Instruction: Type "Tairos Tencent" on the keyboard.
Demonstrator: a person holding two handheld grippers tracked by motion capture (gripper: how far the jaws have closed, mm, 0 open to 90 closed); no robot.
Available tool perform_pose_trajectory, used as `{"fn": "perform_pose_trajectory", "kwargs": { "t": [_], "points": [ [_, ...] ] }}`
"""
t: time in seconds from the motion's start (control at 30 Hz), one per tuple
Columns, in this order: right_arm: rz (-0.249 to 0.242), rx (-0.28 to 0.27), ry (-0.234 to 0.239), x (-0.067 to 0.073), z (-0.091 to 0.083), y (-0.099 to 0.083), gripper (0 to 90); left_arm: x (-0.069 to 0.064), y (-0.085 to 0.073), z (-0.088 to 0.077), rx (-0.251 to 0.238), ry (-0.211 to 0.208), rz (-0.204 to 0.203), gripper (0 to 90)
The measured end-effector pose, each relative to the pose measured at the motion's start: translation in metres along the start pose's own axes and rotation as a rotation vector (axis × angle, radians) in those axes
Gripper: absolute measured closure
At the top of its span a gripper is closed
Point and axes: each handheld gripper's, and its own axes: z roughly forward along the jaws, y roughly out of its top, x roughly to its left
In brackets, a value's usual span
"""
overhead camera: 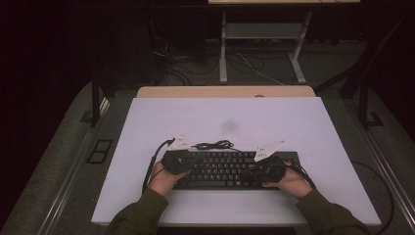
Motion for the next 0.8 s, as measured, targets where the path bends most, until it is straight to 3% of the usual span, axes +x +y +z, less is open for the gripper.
{"fn": "perform_pose_trajectory", "kwargs": {
  "t": [0.4, 0.8],
  "points": [
    [-0.018, 0.002, -0.008, 0.0019, 0.0, 0.0001, 89.7, -0.0001, -0.0009, 0.0051, 0.031, 0.002, 0.002, 88.9],
    [-0.02, 0.004, -0.013, 0.0028, 0.0001, 0.0001, 89.7, -0.0023, -0.0022, 0.0091, 0.089, 0.001, 0.046, 88.9]
  ]
}}
